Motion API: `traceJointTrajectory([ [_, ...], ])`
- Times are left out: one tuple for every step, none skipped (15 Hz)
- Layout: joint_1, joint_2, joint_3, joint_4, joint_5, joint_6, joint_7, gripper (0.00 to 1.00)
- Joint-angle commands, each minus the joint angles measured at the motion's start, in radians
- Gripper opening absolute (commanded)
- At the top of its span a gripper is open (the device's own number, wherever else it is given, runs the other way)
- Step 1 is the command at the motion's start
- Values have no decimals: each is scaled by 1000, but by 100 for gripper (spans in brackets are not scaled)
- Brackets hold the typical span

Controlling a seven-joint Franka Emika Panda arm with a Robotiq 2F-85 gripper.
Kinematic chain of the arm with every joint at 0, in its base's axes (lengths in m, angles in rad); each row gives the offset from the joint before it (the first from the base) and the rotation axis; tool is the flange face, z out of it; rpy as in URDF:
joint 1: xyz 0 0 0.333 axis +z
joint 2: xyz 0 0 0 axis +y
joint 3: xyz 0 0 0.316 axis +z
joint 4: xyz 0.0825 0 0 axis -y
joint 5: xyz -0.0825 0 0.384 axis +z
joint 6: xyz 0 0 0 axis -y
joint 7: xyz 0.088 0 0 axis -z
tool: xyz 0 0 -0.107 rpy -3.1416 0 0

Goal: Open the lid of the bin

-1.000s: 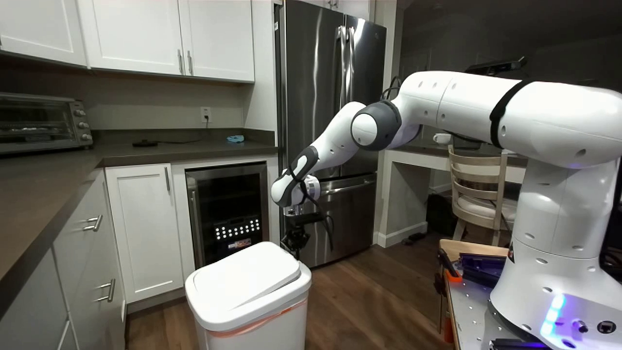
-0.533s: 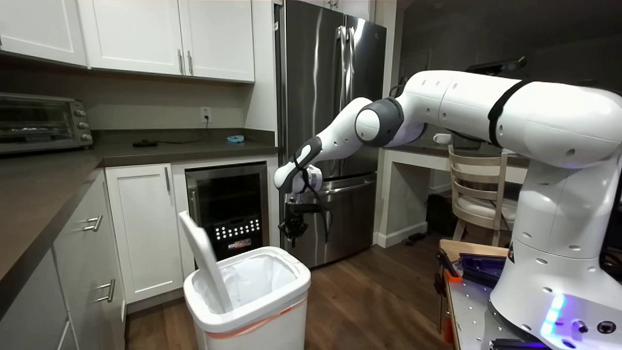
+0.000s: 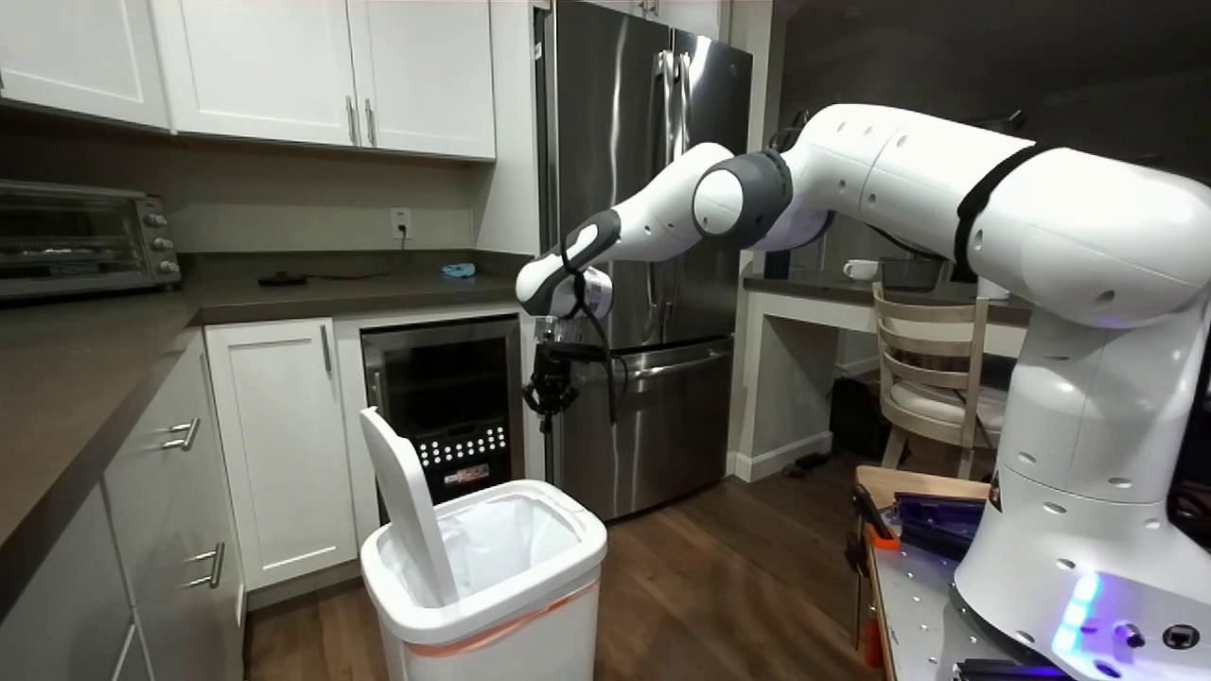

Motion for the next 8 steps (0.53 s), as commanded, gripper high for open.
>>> traceJointTrajectory([
  [25, -78, -19, -53, -12, -124, 82, 2],
  [30, -97, -20, -66, -12, -156, 97, 2],
  [39, -113, -25, -81, -14, -180, 113, 2],
  [46, -129, -28, -95, -16, -205, 129, 2],
  [56, -151, -37, -125, -20, -199, 148, 27],
  [55, -172, -37, -157, -17, -197, 142, 27],
  [44, -94, -23, -53, -5, -185, 112, 5],
  [49, -110, -26, -76, -5, -185, 118, 11],
])
